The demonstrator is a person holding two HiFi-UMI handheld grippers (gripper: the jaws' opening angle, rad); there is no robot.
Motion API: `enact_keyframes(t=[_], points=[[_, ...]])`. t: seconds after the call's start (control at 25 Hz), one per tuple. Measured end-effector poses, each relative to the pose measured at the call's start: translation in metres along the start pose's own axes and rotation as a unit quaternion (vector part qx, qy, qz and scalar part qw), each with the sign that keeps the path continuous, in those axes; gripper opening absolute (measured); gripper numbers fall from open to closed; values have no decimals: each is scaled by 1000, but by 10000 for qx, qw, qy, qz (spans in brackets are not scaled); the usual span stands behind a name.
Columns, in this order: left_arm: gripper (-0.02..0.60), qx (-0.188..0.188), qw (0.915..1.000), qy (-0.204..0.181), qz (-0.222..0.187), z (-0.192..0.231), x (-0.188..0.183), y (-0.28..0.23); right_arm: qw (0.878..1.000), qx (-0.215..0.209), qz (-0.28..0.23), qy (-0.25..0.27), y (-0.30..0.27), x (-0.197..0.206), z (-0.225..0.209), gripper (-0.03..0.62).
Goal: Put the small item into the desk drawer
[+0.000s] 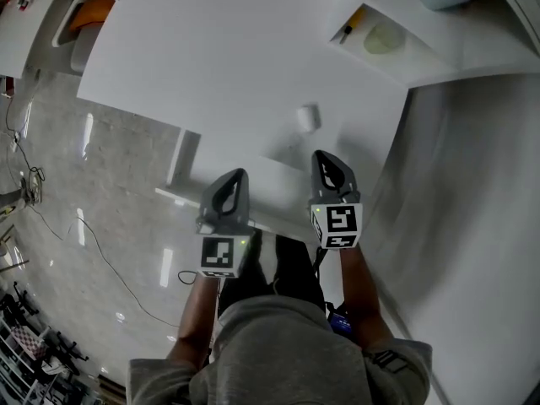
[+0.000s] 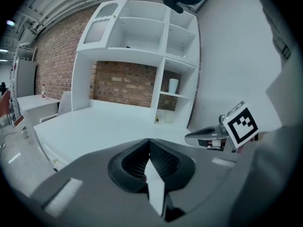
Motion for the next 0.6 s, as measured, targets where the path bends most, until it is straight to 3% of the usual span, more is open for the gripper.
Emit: enact_keyframes(t=[0.16,0.24,0.6], points=[[12,-68,9999,71,94,2,8,-4,9999,-40,164,-23,-20,2,-6,6],[12,-105,9998,100,138,2,10,-5,9995,-86,268,-107,-29,5,-10,54],[12,-248,9991,209,264,6,17,-8,9981,20,526,-324,-62,13,-21,165]])
Point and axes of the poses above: the fingertips, and each gripper's own axes: y backward along the fingers, z to its left, x out of its underside, the point moved 10 cm from there along y, backward along the fingers, and after that the axes turned 12 degrees about -y, right-handed, at the moved point
